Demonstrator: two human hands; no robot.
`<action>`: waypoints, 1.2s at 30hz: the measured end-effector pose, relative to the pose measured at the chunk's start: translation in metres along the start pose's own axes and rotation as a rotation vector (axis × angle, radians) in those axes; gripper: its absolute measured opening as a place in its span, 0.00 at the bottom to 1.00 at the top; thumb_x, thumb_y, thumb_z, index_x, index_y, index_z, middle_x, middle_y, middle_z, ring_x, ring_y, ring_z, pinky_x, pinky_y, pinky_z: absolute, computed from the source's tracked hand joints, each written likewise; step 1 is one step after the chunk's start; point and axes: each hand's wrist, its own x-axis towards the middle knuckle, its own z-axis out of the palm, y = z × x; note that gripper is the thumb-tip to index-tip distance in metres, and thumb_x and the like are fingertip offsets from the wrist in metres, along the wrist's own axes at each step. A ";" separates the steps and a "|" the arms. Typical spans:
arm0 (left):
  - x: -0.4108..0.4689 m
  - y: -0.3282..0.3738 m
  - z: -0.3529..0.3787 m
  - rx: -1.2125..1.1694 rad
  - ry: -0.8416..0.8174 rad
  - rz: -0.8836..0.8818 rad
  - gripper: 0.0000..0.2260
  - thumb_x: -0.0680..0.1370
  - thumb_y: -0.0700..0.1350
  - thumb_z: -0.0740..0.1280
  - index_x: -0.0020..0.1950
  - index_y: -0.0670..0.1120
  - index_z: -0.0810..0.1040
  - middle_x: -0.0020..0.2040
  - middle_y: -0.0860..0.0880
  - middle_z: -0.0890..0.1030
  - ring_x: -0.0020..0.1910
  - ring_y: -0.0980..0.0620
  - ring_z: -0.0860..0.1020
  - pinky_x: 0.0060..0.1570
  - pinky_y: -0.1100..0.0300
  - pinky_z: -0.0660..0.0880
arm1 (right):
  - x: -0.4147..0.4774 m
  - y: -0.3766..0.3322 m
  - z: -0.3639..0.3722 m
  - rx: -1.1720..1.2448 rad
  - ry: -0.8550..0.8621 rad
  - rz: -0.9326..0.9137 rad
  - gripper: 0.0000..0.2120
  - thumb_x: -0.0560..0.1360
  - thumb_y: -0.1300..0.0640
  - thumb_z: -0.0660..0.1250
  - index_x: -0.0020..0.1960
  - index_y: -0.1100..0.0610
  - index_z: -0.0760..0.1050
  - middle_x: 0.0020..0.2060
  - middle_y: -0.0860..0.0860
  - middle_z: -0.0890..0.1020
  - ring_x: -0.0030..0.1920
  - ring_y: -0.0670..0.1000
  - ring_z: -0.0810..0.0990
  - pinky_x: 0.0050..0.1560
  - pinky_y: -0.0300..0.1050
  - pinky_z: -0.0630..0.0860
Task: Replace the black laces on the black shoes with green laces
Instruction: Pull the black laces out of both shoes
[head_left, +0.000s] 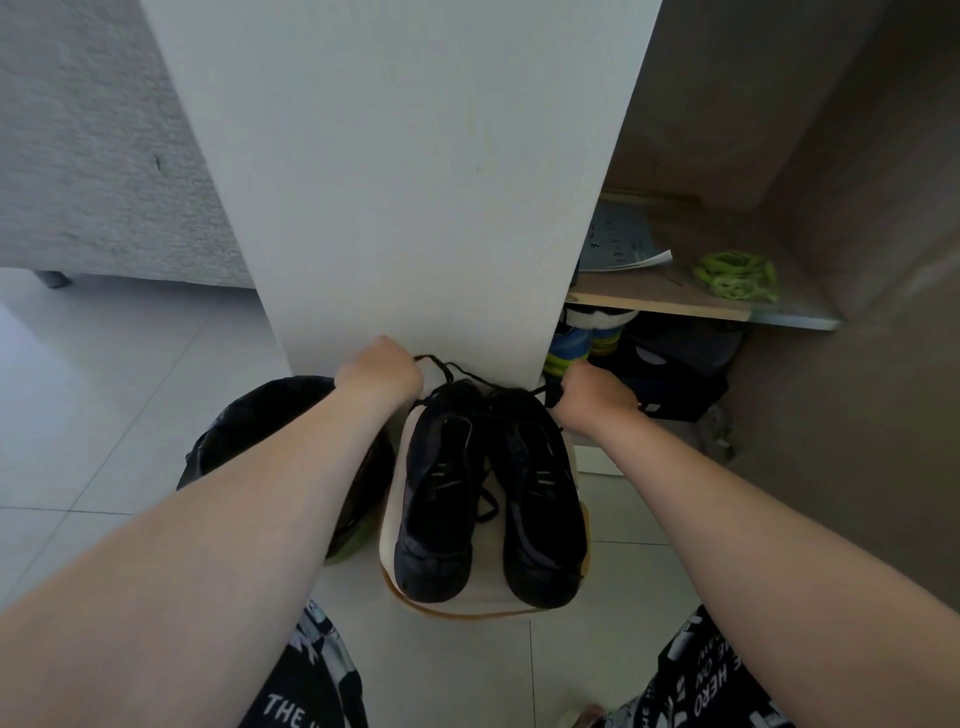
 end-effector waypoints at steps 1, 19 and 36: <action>-0.005 -0.002 0.003 0.135 0.009 0.009 0.23 0.78 0.42 0.63 0.72 0.40 0.64 0.68 0.40 0.70 0.66 0.40 0.73 0.59 0.50 0.72 | -0.001 -0.002 0.000 -0.026 0.029 -0.021 0.14 0.74 0.56 0.70 0.54 0.55 0.66 0.46 0.53 0.76 0.43 0.53 0.76 0.31 0.44 0.67; -0.017 0.043 0.058 0.364 -0.293 0.697 0.10 0.75 0.40 0.65 0.54 0.48 0.80 0.53 0.47 0.81 0.52 0.44 0.79 0.53 0.50 0.78 | -0.002 -0.010 0.011 -0.056 -0.177 -0.272 0.12 0.72 0.61 0.70 0.55 0.62 0.77 0.52 0.57 0.80 0.50 0.55 0.78 0.45 0.46 0.76; -0.014 0.031 -0.005 0.534 -0.256 0.459 0.14 0.77 0.54 0.67 0.41 0.44 0.81 0.31 0.49 0.76 0.34 0.49 0.77 0.43 0.56 0.76 | -0.015 -0.010 -0.012 -0.376 -0.239 0.137 0.26 0.75 0.36 0.62 0.62 0.54 0.77 0.48 0.51 0.78 0.45 0.54 0.77 0.45 0.44 0.73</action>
